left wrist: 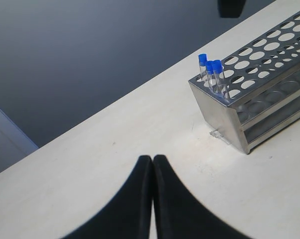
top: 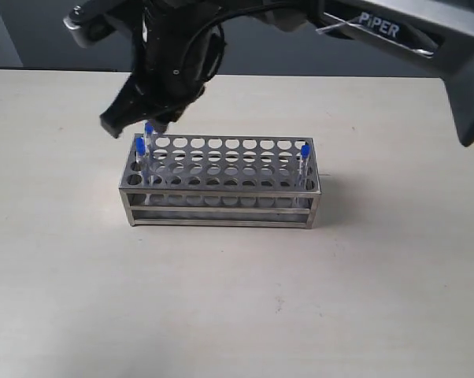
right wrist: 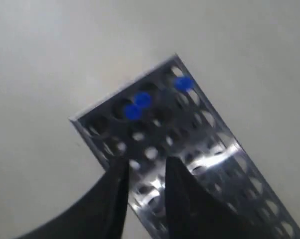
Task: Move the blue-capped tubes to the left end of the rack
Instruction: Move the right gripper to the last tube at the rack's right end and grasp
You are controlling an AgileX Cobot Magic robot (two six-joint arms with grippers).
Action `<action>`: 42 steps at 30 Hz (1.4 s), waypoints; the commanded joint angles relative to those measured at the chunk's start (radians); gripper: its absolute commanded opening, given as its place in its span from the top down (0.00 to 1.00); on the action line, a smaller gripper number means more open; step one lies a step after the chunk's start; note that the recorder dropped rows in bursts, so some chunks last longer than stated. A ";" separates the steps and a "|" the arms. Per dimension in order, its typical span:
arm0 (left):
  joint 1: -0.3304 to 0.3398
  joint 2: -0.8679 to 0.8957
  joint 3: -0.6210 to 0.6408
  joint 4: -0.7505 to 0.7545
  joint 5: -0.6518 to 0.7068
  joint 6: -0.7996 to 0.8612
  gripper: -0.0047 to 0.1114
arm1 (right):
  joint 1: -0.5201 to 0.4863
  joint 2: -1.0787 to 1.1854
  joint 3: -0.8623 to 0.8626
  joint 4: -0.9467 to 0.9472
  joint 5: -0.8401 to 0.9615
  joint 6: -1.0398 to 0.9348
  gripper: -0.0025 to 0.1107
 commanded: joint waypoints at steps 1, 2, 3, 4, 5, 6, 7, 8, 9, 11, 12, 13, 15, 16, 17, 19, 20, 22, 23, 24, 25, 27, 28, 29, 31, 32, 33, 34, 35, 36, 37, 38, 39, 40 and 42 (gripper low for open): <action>-0.004 0.003 -0.005 0.002 -0.006 -0.005 0.95 | -0.019 -0.014 0.012 -0.352 0.095 0.179 0.75; -0.004 0.003 -0.005 0.002 -0.006 -0.005 0.95 | -0.037 -0.021 0.013 -0.356 0.095 0.196 0.75; -0.004 0.003 -0.005 0.002 -0.006 -0.005 0.95 | -0.052 -0.028 0.013 -0.347 0.095 0.201 0.75; -0.004 0.003 -0.005 0.002 -0.006 -0.005 0.95 | -0.071 -0.032 0.013 -0.334 0.095 0.209 0.75; -0.004 0.003 -0.005 -0.003 -0.004 -0.005 0.95 | -0.090 -0.036 0.013 -0.322 0.095 0.219 0.75; -0.004 0.003 -0.005 -0.003 -0.004 -0.005 0.95 | -0.113 -0.040 0.013 -0.295 0.095 0.219 0.75; -0.004 0.003 -0.005 -0.003 -0.004 -0.005 0.95 | -0.129 -0.044 0.013 -0.261 0.095 0.219 0.75; -0.004 0.003 -0.005 -0.003 -0.004 -0.005 0.95 | -0.144 -0.050 0.013 -0.225 0.095 0.219 0.75; -0.004 0.003 -0.005 -0.001 -0.004 -0.005 0.95 | -0.152 -0.061 0.022 -0.215 0.095 0.219 0.75; -0.004 0.003 -0.005 -0.001 -0.004 -0.005 0.95 | -0.157 -0.092 0.079 -0.223 0.095 0.219 0.75; -0.004 0.003 -0.005 -0.001 -0.004 -0.005 0.95 | -0.157 -0.108 0.113 -0.221 0.095 0.224 0.75; -0.004 0.003 -0.005 -0.001 -0.004 -0.005 0.95 | -0.159 -0.121 0.142 -0.221 0.095 0.230 0.75; -0.004 0.003 -0.005 -0.001 -0.004 -0.005 0.95 | -0.159 -0.158 0.218 -0.223 0.095 0.245 0.75; -0.004 0.003 -0.005 -0.001 -0.004 -0.005 0.95 | -0.159 -0.171 0.252 -0.223 0.095 0.250 0.75; -0.004 0.003 -0.005 -0.001 -0.004 -0.005 0.95 | -0.159 -0.187 0.281 -0.226 0.095 0.263 0.75; -0.004 0.003 -0.005 -0.001 -0.004 -0.005 0.95 | -0.159 -0.205 0.320 -0.238 0.095 0.268 0.75; -0.004 0.003 -0.005 -0.001 -0.004 -0.005 0.95 | -0.159 -0.210 0.336 -0.244 0.095 0.268 0.75; -0.004 0.003 -0.005 -0.001 -0.004 -0.005 0.95 | -0.160 -0.212 0.362 -0.270 0.095 0.268 0.75; -0.004 0.003 -0.005 -0.001 -0.004 -0.005 0.95 | -0.160 -0.212 0.378 -0.292 0.095 0.273 0.75; -0.004 0.003 -0.005 -0.001 -0.004 -0.005 0.95 | -0.160 -0.210 0.394 -0.309 0.095 0.288 0.75; -0.004 0.003 -0.005 -0.001 -0.004 -0.005 0.95 | -0.160 -0.210 0.411 -0.316 0.095 0.308 0.75; -0.004 0.003 -0.005 -0.001 -0.004 -0.005 0.95 | -0.160 -0.210 0.434 -0.324 0.095 0.331 0.75; -0.004 0.003 -0.005 -0.001 -0.004 -0.005 0.95 | -0.160 -0.210 0.441 -0.324 0.095 0.331 0.75; -0.004 0.003 -0.005 -0.001 -0.004 -0.005 0.95 | -0.160 -0.210 0.447 -0.324 0.095 0.331 0.75; -0.004 0.003 -0.005 -0.001 -0.004 -0.005 0.95 | -0.160 -0.210 0.451 -0.324 0.095 0.331 0.75; -0.004 0.003 -0.005 -0.001 -0.004 -0.005 0.95 | -0.160 -0.210 0.451 -0.322 0.095 0.331 0.75; -0.004 0.003 -0.005 -0.001 -0.004 -0.005 0.95 | -0.160 -0.210 0.451 -0.320 0.094 0.331 0.75; -0.004 0.003 -0.005 -0.001 -0.004 -0.005 0.95 | -0.160 -0.210 0.451 -0.320 0.088 0.331 0.75; -0.004 0.003 -0.005 -0.001 -0.004 -0.005 0.95 | -0.160 -0.210 0.451 -0.320 0.087 0.331 0.75; -0.004 0.003 -0.005 -0.001 -0.004 -0.005 0.95 | -0.160 -0.210 0.451 -0.320 0.087 0.331 0.75; -0.004 0.003 -0.005 -0.001 -0.004 -0.005 0.95 | -0.160 -0.210 0.451 -0.317 0.087 0.331 0.75; -0.004 0.003 -0.005 -0.001 -0.004 -0.005 0.95 | -0.160 -0.210 0.451 -0.318 0.082 0.331 0.75; -0.004 0.003 -0.005 -0.001 -0.004 -0.005 0.95 | -0.160 -0.210 0.451 -0.318 0.066 0.329 0.75; -0.004 0.003 -0.005 -0.001 -0.004 -0.005 0.95 | -0.160 -0.210 0.451 -0.318 0.058 0.329 0.75; -0.004 0.003 -0.005 -0.001 -0.004 -0.005 0.95 | -0.160 -0.210 0.451 -0.315 0.042 0.329 0.75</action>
